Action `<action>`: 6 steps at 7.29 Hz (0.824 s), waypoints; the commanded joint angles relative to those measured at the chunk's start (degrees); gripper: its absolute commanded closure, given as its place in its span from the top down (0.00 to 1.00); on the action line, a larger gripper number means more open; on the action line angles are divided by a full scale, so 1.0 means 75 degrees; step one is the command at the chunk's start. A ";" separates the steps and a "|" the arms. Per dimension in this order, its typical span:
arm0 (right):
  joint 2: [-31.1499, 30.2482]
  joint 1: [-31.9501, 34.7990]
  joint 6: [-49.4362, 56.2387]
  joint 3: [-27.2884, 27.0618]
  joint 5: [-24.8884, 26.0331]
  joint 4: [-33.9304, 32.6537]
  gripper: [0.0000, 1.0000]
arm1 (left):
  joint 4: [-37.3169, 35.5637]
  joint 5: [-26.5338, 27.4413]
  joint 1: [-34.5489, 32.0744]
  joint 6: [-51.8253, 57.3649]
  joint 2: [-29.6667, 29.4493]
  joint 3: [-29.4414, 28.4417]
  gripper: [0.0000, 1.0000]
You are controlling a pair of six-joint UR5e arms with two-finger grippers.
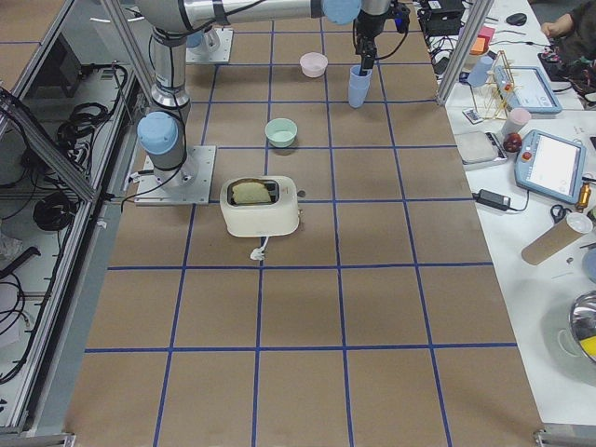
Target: Stack blue cups with both arms
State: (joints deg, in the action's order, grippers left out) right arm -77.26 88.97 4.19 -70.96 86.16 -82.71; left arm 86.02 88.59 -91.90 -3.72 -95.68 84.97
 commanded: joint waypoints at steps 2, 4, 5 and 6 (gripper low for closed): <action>-0.1335 -0.0085 0.0109 -0.1717 0.0078 -0.1110 1.00 | 0.0027 -0.0034 0.0018 0.0016 0.0055 -0.0032 1.00; -0.1323 -0.0073 0.0098 -0.1718 -0.0015 -0.1101 1.00 | 0.0027 -0.0012 0.0018 0.0004 0.0066 -0.0033 1.00; -0.1323 -0.0073 0.0109 -0.1695 -0.0004 -0.1089 1.00 | 0.0027 0.0012 0.0018 0.0051 0.0090 -0.0033 1.00; -0.1335 -0.0073 0.0109 -0.1718 0.0054 -0.1089 1.00 | 0.0027 0.0012 0.0007 0.0051 0.0090 -0.0033 1.00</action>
State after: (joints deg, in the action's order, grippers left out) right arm -87.20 88.41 4.98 -83.75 86.24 -90.87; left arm 86.22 88.61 -91.78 -3.44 -95.07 84.73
